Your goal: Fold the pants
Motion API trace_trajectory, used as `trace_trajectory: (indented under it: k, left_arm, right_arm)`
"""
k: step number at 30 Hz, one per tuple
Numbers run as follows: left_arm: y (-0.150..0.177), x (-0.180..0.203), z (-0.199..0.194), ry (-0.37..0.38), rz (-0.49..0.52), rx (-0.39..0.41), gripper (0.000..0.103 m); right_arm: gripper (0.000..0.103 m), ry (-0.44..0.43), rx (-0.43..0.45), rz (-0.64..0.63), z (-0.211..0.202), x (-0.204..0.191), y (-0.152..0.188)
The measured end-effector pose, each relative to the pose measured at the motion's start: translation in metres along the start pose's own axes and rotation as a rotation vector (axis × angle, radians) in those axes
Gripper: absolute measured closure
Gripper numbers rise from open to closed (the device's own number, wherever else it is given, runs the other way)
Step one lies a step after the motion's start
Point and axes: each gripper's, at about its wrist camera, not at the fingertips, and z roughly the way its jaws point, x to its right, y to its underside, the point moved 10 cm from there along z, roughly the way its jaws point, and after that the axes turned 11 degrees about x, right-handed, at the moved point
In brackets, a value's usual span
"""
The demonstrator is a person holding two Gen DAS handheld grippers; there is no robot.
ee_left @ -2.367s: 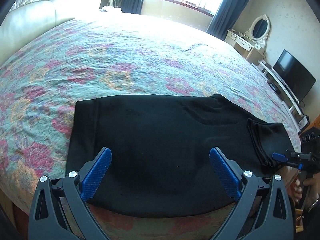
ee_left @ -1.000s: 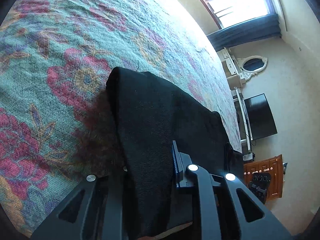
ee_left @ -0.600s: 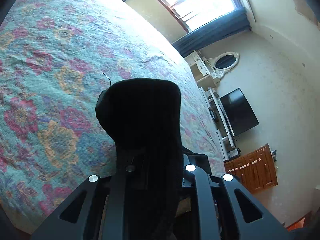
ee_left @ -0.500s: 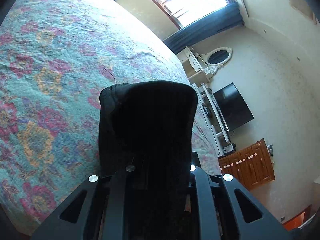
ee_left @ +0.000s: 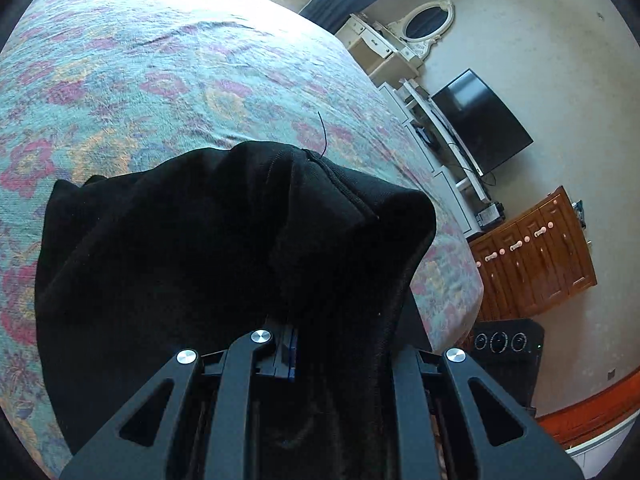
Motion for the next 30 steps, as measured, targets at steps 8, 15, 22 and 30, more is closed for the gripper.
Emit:
trace_trajectory:
  k: [8,15,22,30]
  left_arm:
    - [0.029,0.003,0.041,-0.041,-0.028,-0.031,0.061]
    - [0.015,0.028,-0.007,-0.04,0.054,0.091,0.026]
    - [0.02,-0.008,-0.073,-0.179,0.111,0.231,0.021]
    - [0.039,-0.099,-0.112,-0.282,-0.127,0.281,0.021]
  right_arm:
    - [0.021,-0.006,0.017,0.051,-0.006,0.013,-0.005]
    - [0.014,0.018,0.029,0.012,-0.013,0.005,-0.011]
    - [0.014,0.13,0.064,-0.091,-0.018,-0.003,-0.034]
    - [0.014,0.257,-0.084,-0.146,0.034,0.009,-0.027]
